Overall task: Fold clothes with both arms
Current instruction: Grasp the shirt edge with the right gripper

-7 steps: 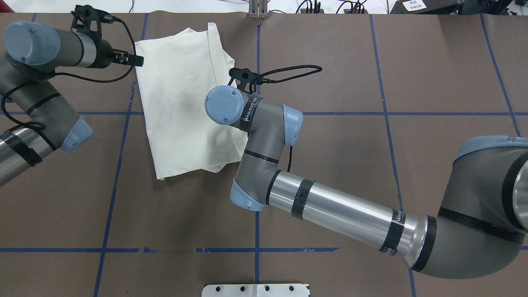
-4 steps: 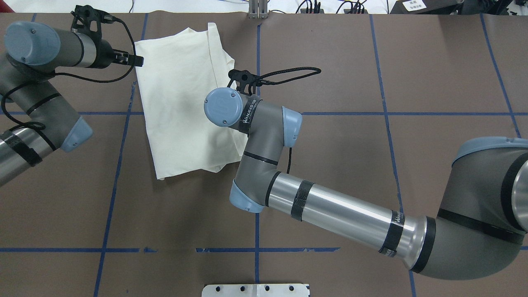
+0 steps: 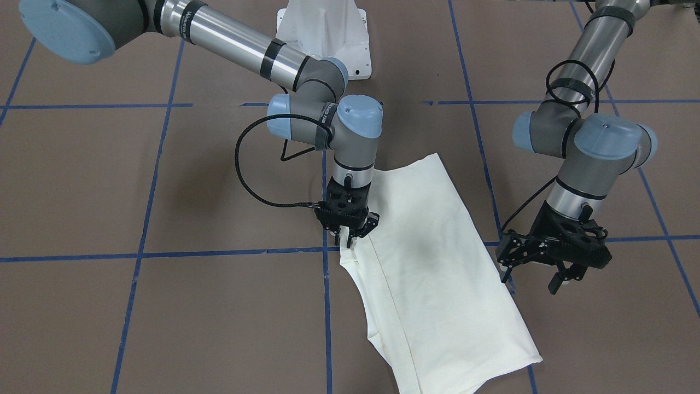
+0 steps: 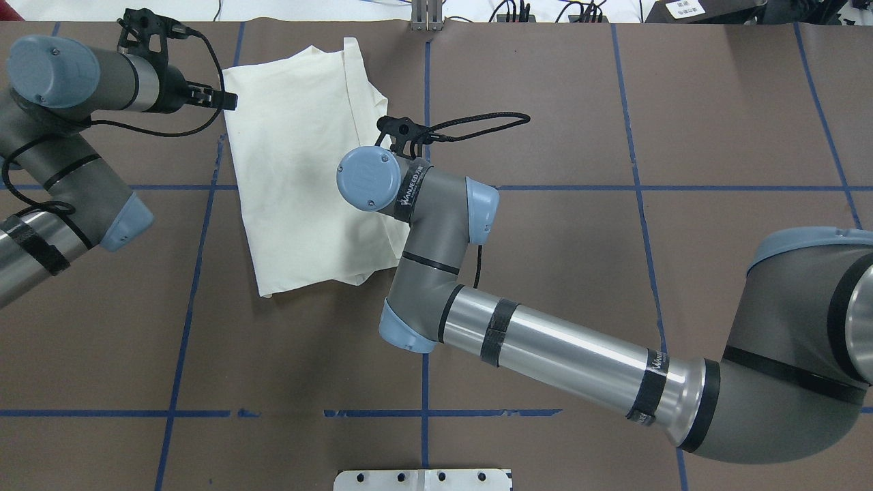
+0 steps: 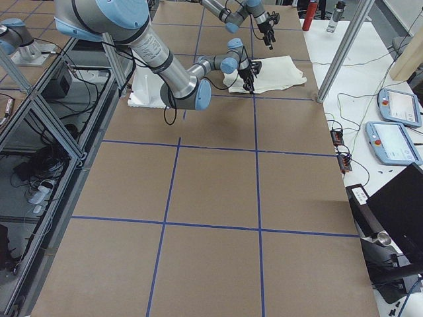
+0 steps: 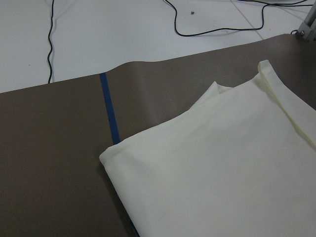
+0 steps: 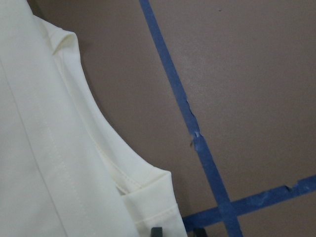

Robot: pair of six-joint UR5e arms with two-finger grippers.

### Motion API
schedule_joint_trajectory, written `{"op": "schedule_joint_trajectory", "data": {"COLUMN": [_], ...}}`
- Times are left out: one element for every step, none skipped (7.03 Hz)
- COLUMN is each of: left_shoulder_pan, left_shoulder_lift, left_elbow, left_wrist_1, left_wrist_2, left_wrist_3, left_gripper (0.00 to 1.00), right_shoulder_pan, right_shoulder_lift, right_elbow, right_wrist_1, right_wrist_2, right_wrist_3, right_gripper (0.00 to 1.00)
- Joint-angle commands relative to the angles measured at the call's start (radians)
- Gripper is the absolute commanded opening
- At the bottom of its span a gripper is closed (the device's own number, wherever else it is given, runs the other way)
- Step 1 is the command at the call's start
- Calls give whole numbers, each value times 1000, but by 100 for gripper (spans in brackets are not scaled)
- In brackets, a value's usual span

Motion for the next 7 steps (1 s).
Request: {"op": "schedule_joint_trajectory", "data": {"left_shoulder_pan": [0,0,0,0,0,0,0], "left_shoulder_lift": [0,0,0,0,0,0,0], "left_elbow": [0,0,0,0,-3,-5,-5], "left_wrist_1": [1,0,0,0,0,0,0], "left_wrist_2": [0,0,0,0,0,0,0], "left_wrist_3": [0,0,0,0,0,0,0], "left_gripper": [100,100,100,100,100,100,100], "right_shoulder_pan": [0,0,0,1,1,0,1], "right_shoulder_lift": [0,0,0,0,-32,-120,-247], "right_elbow": [0,0,2,18,82,212,373], "right_wrist_1": [0,0,-2,-6,-26,-73,-98], "right_wrist_2": [0,0,2,6,12,12,14], "right_wrist_3": [0,-3,-11,-40,-40,-41,-43], "right_gripper": [13,0,0,0,0,0,0]}}
